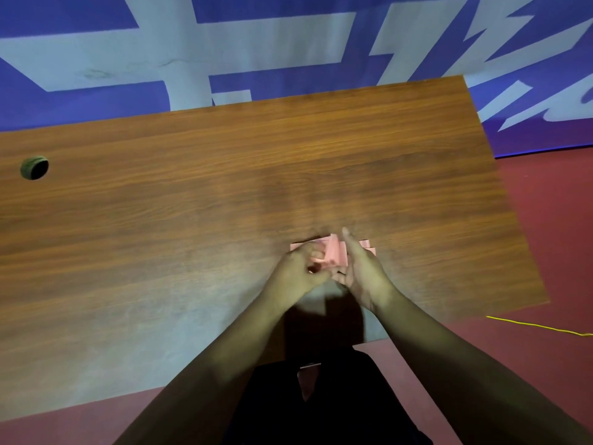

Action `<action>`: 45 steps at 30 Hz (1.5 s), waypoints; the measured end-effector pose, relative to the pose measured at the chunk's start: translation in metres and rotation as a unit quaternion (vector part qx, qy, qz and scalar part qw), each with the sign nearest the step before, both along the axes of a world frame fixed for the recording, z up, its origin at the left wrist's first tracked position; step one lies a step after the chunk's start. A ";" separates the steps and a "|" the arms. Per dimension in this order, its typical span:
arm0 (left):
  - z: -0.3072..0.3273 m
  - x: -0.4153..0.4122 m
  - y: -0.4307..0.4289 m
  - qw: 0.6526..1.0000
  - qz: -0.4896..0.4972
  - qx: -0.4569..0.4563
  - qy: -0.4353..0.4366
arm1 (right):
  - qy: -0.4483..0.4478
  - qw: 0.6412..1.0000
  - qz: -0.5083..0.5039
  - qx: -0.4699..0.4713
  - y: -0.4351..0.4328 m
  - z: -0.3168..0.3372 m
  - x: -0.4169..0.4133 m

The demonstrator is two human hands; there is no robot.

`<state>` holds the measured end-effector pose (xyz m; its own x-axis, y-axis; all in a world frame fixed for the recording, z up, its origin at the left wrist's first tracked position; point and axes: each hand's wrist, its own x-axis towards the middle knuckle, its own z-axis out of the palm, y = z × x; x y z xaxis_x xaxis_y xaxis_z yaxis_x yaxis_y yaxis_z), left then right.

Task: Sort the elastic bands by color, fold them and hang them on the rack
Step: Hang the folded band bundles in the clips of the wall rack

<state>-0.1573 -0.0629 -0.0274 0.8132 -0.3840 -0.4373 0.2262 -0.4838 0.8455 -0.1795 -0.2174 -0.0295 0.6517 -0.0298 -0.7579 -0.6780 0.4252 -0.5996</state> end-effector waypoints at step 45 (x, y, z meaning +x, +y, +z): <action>-0.060 0.026 -0.007 0.934 -0.206 0.198 -0.214 | -0.002 0.984 -0.009 -0.177 -0.068 -0.029 -0.006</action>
<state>-0.1309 -0.0697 -0.0874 0.7651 -0.5797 -0.2803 -0.3657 -0.7495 0.5518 -0.1854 -0.2852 -0.0585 0.6520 -0.3028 -0.6951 -0.6695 0.2004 -0.7153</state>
